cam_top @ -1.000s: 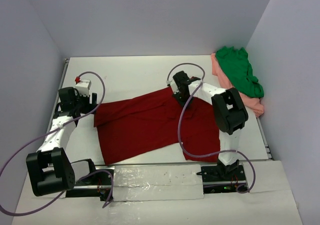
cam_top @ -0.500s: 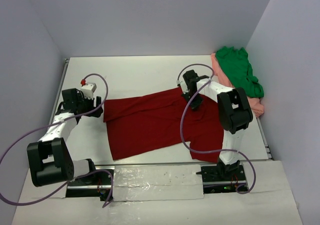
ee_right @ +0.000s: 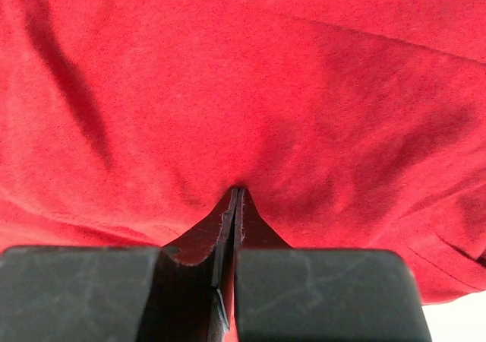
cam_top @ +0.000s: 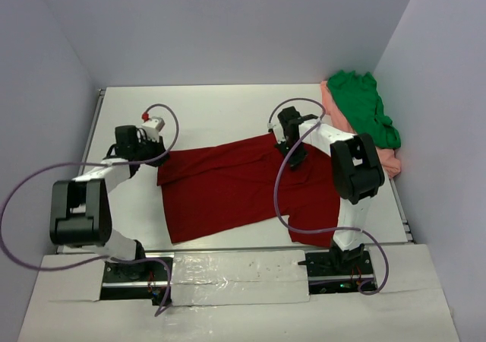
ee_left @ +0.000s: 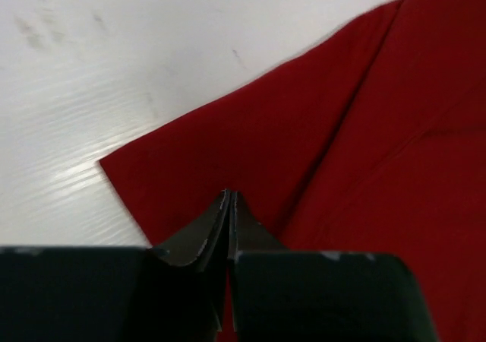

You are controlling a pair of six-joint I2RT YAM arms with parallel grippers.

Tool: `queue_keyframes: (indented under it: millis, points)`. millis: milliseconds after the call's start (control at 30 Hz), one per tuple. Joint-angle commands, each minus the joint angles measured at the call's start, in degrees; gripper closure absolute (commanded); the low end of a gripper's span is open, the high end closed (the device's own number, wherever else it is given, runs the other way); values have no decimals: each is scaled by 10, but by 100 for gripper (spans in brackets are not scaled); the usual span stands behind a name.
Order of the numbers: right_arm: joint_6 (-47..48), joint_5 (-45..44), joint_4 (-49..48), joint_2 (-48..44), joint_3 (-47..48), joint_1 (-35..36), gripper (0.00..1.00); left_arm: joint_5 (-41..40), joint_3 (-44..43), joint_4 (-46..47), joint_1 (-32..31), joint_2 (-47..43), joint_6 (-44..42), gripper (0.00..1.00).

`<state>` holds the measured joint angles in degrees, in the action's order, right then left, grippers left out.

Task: Fold and stack the t-shirts
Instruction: Fold the flattened tshirt in 1/3 of the way

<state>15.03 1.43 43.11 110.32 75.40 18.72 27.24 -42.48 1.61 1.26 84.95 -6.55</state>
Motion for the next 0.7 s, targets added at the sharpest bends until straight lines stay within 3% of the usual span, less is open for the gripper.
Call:
queue_keyframes:
  millis: [0, 300, 667]
  points:
    - [-3, 21, 19, -35, 1, 6, 100, 28, -37, 28, -31, 45, 9, 91]
    - [0, 23, 30, -54, 1, 6, 100, 4, -42, 69, -56, 121, 13, 97]
    - [-1, 40, 60, -71, 21, 7, 100, -178, -66, 91, -60, 151, 29, 100]
